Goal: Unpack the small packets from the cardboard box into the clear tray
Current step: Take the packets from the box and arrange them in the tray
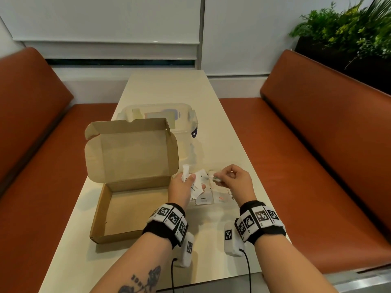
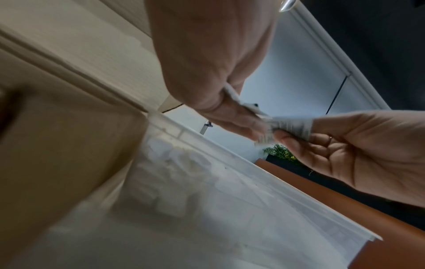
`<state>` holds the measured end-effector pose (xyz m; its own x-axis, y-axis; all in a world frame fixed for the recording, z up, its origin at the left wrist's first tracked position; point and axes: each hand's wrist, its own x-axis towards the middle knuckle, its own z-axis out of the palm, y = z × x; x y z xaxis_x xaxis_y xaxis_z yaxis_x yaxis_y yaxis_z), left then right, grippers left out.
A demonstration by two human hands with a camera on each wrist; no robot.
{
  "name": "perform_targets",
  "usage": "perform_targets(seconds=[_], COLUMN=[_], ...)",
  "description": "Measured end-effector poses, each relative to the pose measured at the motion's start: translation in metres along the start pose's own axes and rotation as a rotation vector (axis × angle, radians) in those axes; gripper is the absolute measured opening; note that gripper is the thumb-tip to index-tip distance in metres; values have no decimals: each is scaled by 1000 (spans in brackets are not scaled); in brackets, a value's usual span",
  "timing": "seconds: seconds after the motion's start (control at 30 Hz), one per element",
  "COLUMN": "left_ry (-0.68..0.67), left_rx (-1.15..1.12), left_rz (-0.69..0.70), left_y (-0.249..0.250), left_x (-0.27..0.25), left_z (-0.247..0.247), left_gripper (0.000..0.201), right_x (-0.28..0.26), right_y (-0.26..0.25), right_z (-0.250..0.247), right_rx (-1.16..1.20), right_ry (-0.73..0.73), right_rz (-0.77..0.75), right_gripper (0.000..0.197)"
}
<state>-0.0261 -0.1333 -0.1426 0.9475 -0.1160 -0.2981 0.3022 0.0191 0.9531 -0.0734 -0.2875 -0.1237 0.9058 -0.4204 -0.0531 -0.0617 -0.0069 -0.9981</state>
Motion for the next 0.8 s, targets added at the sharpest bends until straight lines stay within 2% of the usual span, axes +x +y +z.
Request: perform_targets(seconds=[0.1, 0.23, 0.53, 0.7, 0.8], left_ry=[-11, -14, -13, 3, 1], left_rx=[2, -52, -45, -8, 12], left_rz=[15, 11, -17, -9, -9], left_y=[0, 2, 0, 0, -1], left_x=[-3, -8, -12, -11, -11], left_z=[0, 0, -2, -5, -6], left_gripper=[9, 10, 12, 11, 9], right_x=[1, 4, 12, 24, 30], right_y=[4, 7, 13, 14, 11], right_z=[-5, -14, -28, -40, -43], right_rx=[-144, -140, -300, -461, -509], right_ry=[14, 26, 142, 308, 314], right_rz=[-42, 27, 43, 60, 87], right_gripper=[18, 33, 20, 10, 24])
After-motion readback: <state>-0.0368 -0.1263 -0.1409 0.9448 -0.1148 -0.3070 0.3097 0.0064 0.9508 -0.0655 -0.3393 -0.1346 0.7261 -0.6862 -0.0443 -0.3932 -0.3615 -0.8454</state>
